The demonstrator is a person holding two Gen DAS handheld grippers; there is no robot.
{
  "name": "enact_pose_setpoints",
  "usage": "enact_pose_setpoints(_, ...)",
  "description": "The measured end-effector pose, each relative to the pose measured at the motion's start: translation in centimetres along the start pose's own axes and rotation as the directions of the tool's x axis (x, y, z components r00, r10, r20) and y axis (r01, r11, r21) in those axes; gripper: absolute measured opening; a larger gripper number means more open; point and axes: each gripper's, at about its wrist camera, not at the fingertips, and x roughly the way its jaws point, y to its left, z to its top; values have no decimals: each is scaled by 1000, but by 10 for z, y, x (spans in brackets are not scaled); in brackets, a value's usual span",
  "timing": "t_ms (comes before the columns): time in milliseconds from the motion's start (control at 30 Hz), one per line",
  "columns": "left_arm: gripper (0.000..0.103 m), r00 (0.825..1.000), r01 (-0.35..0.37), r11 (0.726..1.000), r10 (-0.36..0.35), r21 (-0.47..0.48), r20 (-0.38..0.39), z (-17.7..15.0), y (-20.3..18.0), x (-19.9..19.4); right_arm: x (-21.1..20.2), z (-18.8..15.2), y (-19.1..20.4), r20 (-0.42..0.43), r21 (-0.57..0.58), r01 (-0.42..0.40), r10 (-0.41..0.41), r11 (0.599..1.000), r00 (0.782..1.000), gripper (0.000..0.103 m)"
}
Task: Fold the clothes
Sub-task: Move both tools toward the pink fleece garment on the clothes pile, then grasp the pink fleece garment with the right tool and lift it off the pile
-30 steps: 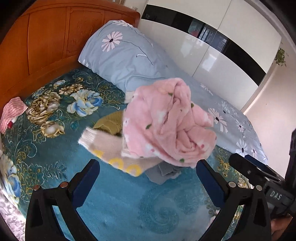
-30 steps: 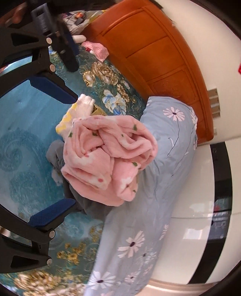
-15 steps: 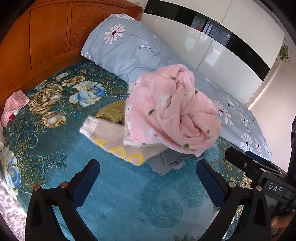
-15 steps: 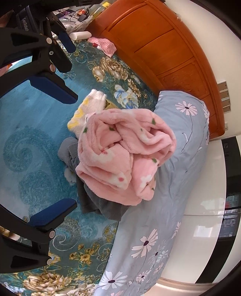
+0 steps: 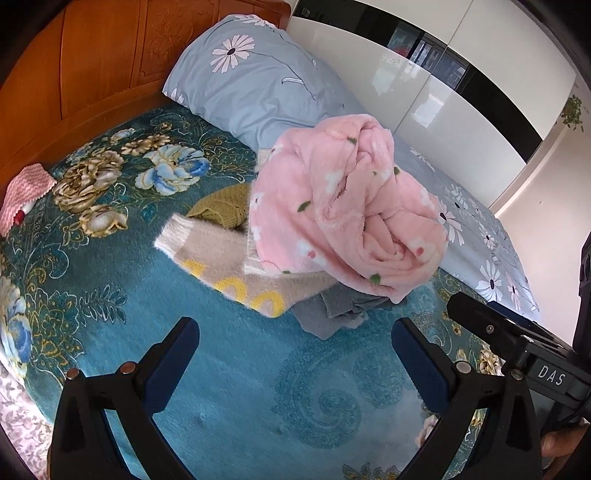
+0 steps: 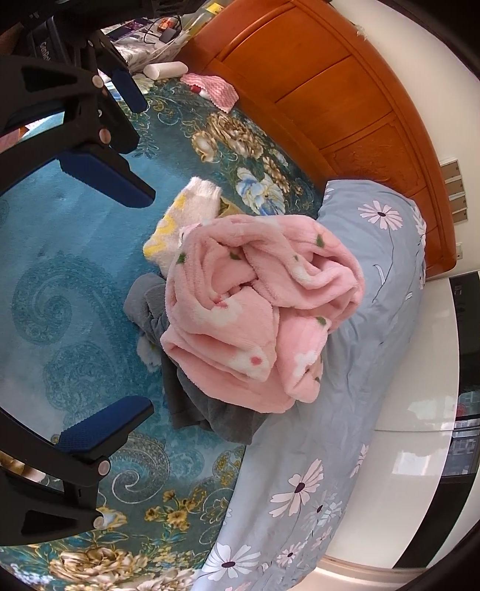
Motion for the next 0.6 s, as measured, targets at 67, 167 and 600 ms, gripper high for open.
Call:
enact_pose_setpoints(67,103,1000,2,1000,-2,-7,-4,-1,1,1,1,0,0,-3,-1,3,-3,1000,1000,103)
enact_pose_setpoints(167,103,1000,4,1000,-4,-16,-8,-2,3,3,4,-1,1,-6,-7,13,-13,1000,1000,103)
enact_pose_setpoints(600,103,1000,-23,996,25,-84,17,-10,28,-4,16,9,-33,34,164,-136,132,977,991,103)
